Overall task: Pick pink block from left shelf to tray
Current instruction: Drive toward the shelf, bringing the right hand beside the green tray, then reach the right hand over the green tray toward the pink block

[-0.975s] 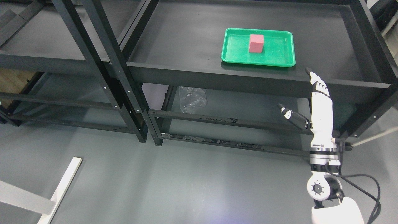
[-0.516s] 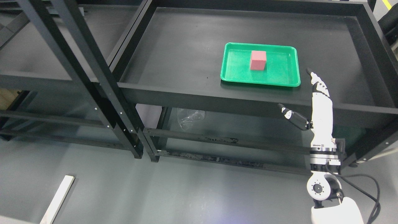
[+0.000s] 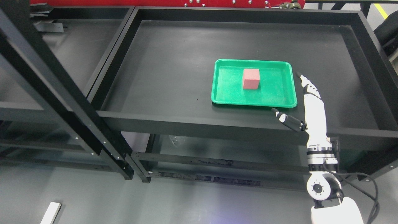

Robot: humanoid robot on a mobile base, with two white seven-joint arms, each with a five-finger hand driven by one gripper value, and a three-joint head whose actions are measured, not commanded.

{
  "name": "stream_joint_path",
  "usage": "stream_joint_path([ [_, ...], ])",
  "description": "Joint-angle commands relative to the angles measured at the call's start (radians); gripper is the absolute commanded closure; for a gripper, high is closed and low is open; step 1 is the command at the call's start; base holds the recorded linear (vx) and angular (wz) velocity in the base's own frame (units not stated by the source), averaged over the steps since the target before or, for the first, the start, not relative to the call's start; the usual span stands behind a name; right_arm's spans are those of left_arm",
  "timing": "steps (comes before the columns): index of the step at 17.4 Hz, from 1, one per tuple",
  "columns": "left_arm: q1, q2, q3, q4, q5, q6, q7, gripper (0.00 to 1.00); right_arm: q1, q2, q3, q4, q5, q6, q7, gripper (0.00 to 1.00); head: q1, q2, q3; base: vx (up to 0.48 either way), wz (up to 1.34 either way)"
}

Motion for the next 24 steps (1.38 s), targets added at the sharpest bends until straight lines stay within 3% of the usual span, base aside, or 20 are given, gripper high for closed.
stream_joint_path([
  [1,0.02,0.017,0.0,-0.017,0.0,0.0,0.0,0.0,-0.012,-0.017,-0.02,0.005,0.004,0.026,0.084,0.01,0.0,0.0,0.0,0.184,-0.1],
  [4,0.02,0.017,0.0,-0.017,0.0,0.0,0.0,0.0,-0.018,-0.017,-0.014,0.006,0.004,0.054,0.173,0.01,0.0,0.0,0.0,0.178,-0.07],
  [14,0.02,0.017,0.0,-0.017,0.0,0.0,0.0,0.0,-0.081,-0.017,-0.008,0.055,-0.005,0.053,0.202,0.01,0.0,0.0,0.0,0.15,0.01],
  [19,0.02,0.017,0.0,-0.017,0.0,0.0,0.0,0.0,-0.104,-0.017,0.061,0.112,0.001,0.051,0.3,0.01,0.0,0.0,0.0,0.128,0.05],
  [24,0.02,0.017,0.0,-0.017,0.0,0.0,0.0,0.0,-0.112,-0.017,0.092,0.149,0.004,0.053,0.317,0.01,0.0,0.0,0.0,0.095,0.01],
])
